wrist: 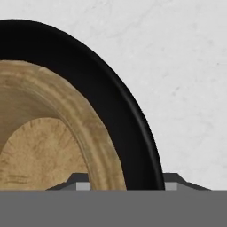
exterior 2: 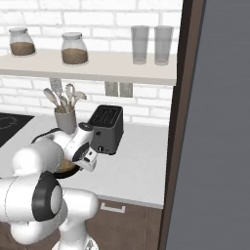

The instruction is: Pick up the bowls on the counter and stack them on top of one another in the open cabinet. Place the smaller bowl on top of the larger bowl.

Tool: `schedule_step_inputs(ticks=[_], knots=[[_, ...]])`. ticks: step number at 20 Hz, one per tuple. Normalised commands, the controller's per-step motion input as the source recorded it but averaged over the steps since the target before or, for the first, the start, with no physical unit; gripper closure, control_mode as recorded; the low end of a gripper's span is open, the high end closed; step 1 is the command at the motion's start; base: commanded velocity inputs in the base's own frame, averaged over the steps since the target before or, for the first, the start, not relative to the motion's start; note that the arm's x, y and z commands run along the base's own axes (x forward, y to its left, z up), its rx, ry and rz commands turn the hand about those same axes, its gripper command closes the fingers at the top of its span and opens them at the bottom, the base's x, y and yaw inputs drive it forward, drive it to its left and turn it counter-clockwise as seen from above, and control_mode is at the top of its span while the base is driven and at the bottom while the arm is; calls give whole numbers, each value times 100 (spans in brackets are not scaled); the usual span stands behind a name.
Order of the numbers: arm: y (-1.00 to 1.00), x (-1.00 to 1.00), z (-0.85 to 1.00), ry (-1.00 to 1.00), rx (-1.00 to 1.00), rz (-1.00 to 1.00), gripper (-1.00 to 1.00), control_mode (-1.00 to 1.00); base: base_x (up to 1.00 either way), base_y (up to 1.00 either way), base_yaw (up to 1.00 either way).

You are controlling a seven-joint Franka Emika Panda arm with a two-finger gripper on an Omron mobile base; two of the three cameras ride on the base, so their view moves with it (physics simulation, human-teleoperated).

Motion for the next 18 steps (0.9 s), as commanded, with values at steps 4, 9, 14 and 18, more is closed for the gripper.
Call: schedule_step_inputs(ticks=[4, 9, 14, 18], knots=[[-2, -62, 54, 0, 4, -11, 100, -100, 0, 0, 0], [-1, -56, 75, 0, 1, -18, 100, -100, 0, 0, 0], [0, -58, 90, 0, 0, -24, 100, -100, 0, 0, 0], [-12, -31, 68, -1, 0, -40, 100, -100, 0, 0, 0]])
